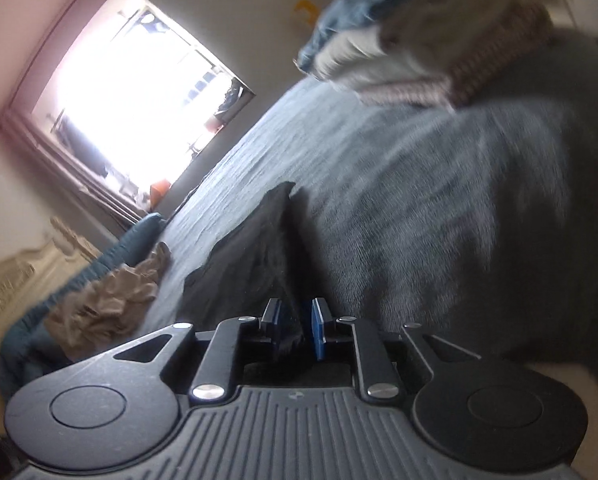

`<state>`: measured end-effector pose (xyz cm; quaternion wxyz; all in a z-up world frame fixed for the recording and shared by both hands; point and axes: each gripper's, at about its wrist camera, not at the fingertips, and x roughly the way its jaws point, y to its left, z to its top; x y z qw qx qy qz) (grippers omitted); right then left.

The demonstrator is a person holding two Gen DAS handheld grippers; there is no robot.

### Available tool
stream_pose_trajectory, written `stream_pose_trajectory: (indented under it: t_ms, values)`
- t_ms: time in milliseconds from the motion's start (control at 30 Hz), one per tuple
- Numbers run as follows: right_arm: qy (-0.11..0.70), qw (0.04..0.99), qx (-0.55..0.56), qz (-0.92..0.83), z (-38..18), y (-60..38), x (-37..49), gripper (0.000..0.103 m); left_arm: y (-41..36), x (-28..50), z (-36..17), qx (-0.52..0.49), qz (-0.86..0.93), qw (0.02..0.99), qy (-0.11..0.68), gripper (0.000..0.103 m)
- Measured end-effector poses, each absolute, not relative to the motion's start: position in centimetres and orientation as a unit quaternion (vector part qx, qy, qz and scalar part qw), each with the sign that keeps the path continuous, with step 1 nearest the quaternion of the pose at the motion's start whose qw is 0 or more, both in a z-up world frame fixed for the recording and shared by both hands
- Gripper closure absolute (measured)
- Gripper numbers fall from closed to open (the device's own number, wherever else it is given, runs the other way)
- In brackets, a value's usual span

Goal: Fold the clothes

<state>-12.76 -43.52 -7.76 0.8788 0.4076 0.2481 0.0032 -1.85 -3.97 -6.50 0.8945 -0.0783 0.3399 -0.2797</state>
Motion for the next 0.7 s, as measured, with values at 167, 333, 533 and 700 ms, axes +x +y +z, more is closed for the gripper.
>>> stream_pose_trajectory:
  t_ms: [167, 333, 533, 700]
  values:
    - [0.272, 0.864, 0.423, 0.009, -8.6, -42.8, -11.9, 0.081, -4.5, -2.8, -6.6, -0.049, -0.277, 0.903, 0.324, 0.041]
    - [0.285, 0.918, 0.276, -0.022, -7.6, -39.9, -12.0, 0.081, -7.2, -4.3, -6.0, 0.035, -0.297, 0.914, 0.273, 0.040]
    - [0.253, 0.967, 0.022, -0.035, -6.3, -35.5, -13.4, 0.081, -11.1, -4.7, -6.5, 0.100, -0.330, 0.904, 0.253, 0.040]
    - [0.244, 0.964, -0.096, -0.029, -7.0, -33.3, -13.6, 0.081, -12.7, -4.3, -7.1, 0.110, -0.330, 0.899, 0.267, 0.040]
